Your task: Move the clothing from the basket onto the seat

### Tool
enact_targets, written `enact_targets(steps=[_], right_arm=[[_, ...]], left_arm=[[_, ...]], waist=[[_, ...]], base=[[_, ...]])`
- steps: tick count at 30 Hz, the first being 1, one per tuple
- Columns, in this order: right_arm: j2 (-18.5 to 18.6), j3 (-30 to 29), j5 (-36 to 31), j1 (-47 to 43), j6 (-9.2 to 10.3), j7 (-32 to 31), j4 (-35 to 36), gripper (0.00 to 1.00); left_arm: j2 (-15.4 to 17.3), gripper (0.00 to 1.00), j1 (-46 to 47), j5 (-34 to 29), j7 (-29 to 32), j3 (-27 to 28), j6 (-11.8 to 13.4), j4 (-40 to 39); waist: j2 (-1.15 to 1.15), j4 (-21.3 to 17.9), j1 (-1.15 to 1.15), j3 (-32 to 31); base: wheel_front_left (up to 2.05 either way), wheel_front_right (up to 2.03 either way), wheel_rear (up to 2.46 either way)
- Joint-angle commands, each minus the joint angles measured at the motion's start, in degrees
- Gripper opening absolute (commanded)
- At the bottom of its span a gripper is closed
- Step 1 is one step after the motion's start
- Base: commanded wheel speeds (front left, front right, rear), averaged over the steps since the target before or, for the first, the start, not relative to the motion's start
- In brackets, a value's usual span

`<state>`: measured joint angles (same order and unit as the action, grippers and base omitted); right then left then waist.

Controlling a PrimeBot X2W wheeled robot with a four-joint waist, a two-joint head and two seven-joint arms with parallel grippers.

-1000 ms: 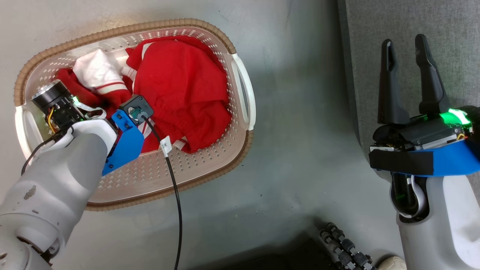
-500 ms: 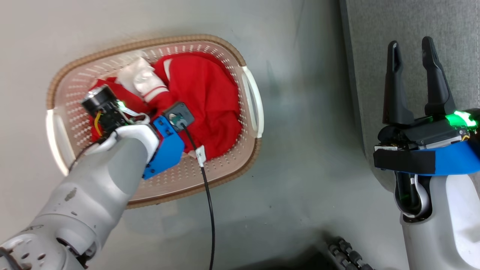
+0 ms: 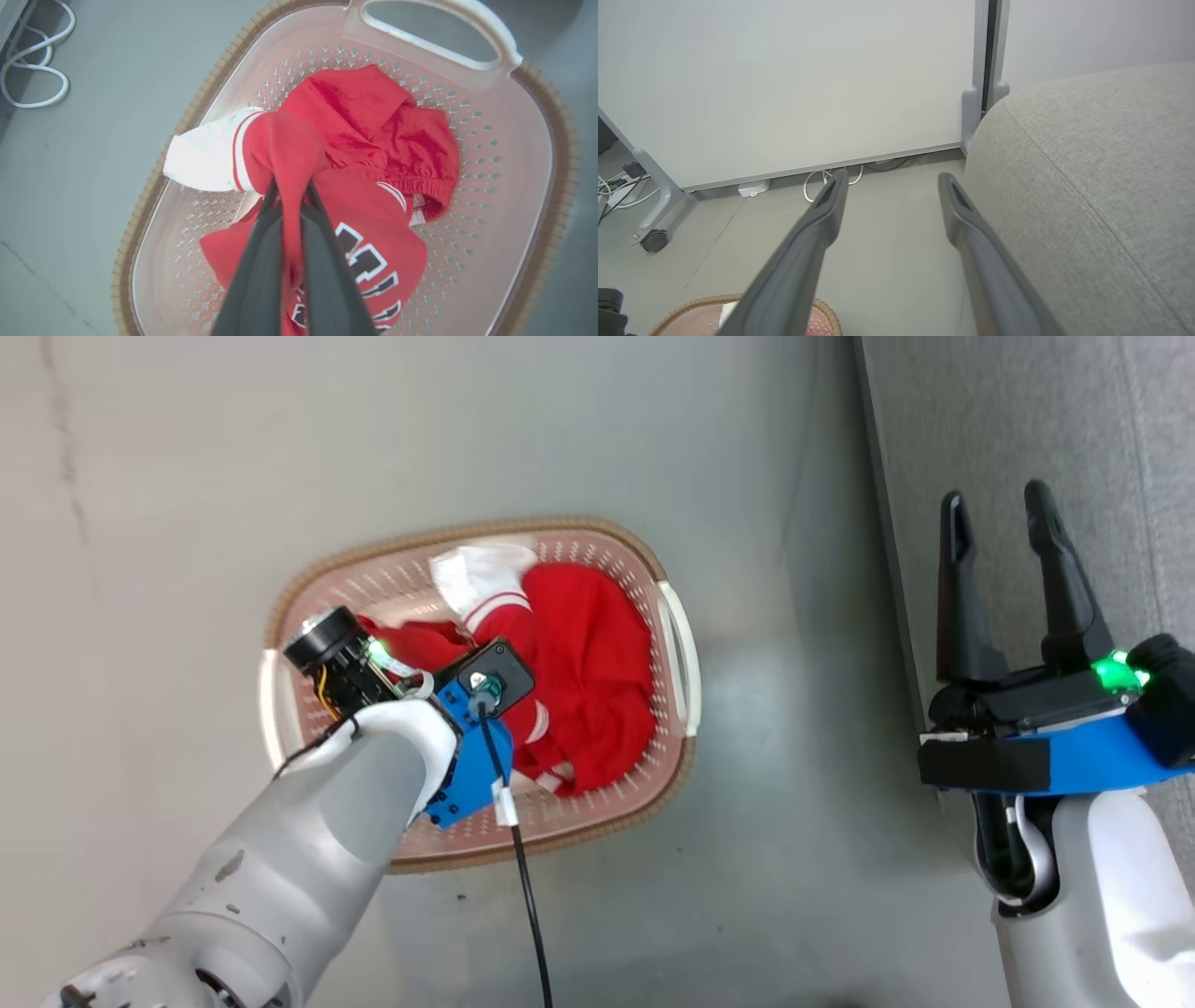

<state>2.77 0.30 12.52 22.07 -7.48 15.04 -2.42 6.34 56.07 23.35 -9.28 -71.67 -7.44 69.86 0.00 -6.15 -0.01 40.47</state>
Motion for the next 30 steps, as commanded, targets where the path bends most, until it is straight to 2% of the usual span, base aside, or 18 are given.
enact_targets(steps=[1,8,16,24,30], right_arm=[[0.21,-0.18,-0.44,-0.79,-0.03,0.22,-0.30,1.00],[0.22,-0.27,-1.53,-3.17,-0.03,0.22,-1.56,1.00],[0.21,-0.91,-1.87,-6.84,-0.03,0.22,-3.13,1.00],[0.21,-0.72,-1.19,-10.49,-0.03,0.22,-4.37,1.00],[0.21,-0.42,-0.91,-12.92,-0.03,0.22,-5.20,1.00]], left_arm=[[-0.36,0.00,-0.55,0.91,-0.94,0.29,-0.07,-0.36],[-1.05,0.00,-2.89,4.63,-5.11,1.79,-0.07,-1.37],[-1.02,0.00,-4.74,7.91,-6.00,5.61,-0.03,-6.48],[1.38,0.00,-8.01,6.09,-5.99,9.99,1.87,-14.84],[2.31,0.00,-10.34,5.28,-6.00,13.65,2.32,-20.01]], waist=[[0.00,1.98,0.01,-3.38],[0.00,3.95,0.01,-10.07],[0.00,5.89,0.01,-17.10],[0.00,7.08,0.01,-23.47],[0.00,7.48,0.01,-27.93]], base=[[0.00,0.00,0.00],[0.00,0.00,0.00],[0.00,0.00,0.00],[0.00,0.00,0.00],[0.00,0.00,0.00]])
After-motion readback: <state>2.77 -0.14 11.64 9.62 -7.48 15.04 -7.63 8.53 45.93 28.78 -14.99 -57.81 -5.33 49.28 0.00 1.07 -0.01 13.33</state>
